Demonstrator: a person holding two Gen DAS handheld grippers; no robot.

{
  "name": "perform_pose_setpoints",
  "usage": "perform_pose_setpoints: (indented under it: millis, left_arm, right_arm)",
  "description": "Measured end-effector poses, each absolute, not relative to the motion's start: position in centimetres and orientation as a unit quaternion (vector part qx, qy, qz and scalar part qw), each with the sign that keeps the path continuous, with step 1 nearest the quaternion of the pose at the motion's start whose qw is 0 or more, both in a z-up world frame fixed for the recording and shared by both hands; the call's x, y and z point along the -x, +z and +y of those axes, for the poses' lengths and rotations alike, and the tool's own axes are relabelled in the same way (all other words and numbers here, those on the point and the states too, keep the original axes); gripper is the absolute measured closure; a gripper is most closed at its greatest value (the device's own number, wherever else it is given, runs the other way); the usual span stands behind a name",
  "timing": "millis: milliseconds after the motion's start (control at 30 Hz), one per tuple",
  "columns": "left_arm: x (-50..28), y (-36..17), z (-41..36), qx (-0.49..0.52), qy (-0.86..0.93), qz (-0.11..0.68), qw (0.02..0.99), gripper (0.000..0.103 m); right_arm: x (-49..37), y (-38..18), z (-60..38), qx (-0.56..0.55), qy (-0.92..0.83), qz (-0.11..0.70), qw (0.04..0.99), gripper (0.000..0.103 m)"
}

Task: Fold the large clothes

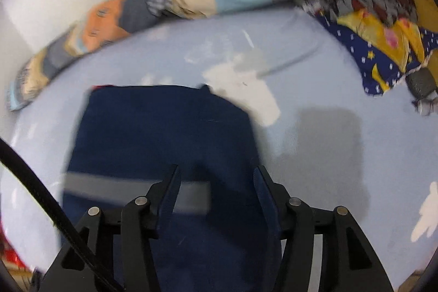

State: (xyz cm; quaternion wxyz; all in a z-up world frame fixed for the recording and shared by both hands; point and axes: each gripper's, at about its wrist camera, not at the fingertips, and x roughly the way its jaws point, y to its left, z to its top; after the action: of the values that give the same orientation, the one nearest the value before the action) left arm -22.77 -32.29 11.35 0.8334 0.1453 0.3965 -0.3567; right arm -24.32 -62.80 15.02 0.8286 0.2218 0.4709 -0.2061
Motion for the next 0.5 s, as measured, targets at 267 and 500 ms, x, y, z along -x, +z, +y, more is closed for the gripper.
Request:
perform_pose_setpoints:
  millis: [267, 500]
  left_arm:
    - [23.7, 11.0, -32.7, -0.165, -0.358, 0.377, 0.838, 0.023]
    - [24.2, 10.5, -33.2, -0.176, -0.359, 0.366, 0.84, 0.023]
  right_arm:
    - [31.7, 15.3, -55.7, -0.194, -0.181, 0.5, 0.824, 0.043]
    - [33.8, 11.3, -53.6, -0.145, -0.187, 0.546, 0.803, 0.047]
